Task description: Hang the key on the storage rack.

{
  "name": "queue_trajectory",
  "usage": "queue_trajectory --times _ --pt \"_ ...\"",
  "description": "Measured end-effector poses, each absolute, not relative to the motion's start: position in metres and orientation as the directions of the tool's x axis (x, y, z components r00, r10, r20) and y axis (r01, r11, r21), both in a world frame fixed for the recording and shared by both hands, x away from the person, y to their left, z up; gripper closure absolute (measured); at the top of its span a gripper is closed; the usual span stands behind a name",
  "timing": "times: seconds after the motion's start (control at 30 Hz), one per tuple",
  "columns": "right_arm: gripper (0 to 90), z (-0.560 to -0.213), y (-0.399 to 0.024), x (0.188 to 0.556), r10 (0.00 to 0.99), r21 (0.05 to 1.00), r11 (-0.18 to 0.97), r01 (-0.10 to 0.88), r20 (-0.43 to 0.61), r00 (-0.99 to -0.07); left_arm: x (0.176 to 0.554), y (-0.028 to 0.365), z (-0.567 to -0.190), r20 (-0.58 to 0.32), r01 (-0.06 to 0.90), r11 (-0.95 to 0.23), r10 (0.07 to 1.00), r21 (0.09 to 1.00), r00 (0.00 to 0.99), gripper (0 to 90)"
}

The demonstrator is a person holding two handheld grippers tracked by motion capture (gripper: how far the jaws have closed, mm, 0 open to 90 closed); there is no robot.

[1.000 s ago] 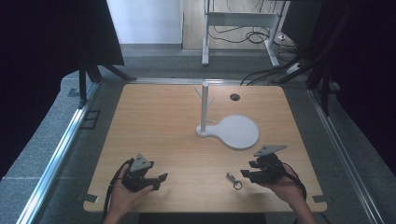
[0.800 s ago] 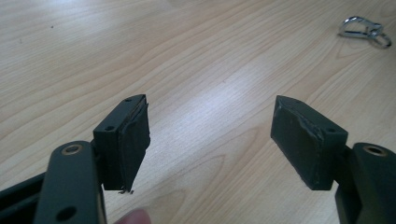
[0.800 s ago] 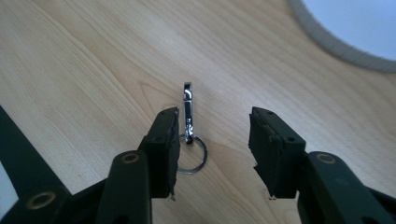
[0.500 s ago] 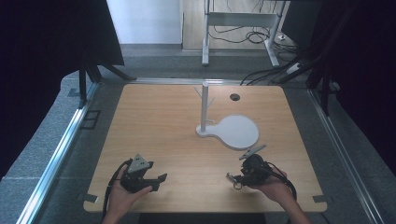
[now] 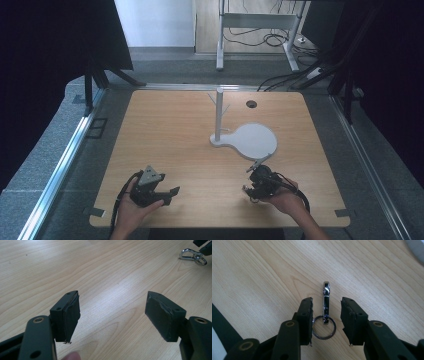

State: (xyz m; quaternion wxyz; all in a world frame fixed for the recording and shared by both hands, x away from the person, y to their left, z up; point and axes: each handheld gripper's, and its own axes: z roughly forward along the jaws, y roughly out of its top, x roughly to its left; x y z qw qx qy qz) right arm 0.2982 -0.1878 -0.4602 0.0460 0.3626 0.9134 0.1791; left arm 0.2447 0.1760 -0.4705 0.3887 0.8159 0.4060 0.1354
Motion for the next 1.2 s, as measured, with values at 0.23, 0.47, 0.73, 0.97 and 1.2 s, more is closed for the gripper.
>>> queue_trajectory --times 0.23,0.47,0.73,0.97,1.2 --pt "67.1 -0.460 -0.180 0.300 0.671 0.319 0.695 0.644 0.034 -0.741 0.244 0.176 -0.470 -0.095 0.556 -0.367 0.768 0.746 0.634 28.5" --pt "69.7 -0.467 -0.178 0.304 0.674 0.278 0.704 0.653 0.026 -0.738 0.244 0.175 -0.471 -0.098 0.558 -0.366 0.767 0.744 0.634 28.5" --pt "73.6 -0.472 -0.172 0.306 0.663 0.258 0.723 0.641 0.006 -0.749 0.245 0.174 -0.473 -0.098 0.560 -0.372 0.765 0.740 0.637 28.5" --pt "77.0 -0.475 -0.169 0.307 0.663 0.236 0.729 0.643 -0.005 -0.749 0.245 0.175 -0.473 -0.101 0.563 -0.368 0.767 0.740 0.634 28.5" --pt "81.0 -0.477 -0.169 0.305 0.662 0.231 0.731 0.642 -0.007 -0.750 0.245 0.173 -0.474 -0.098 0.562 -0.375 0.763 0.737 0.638 28.5"
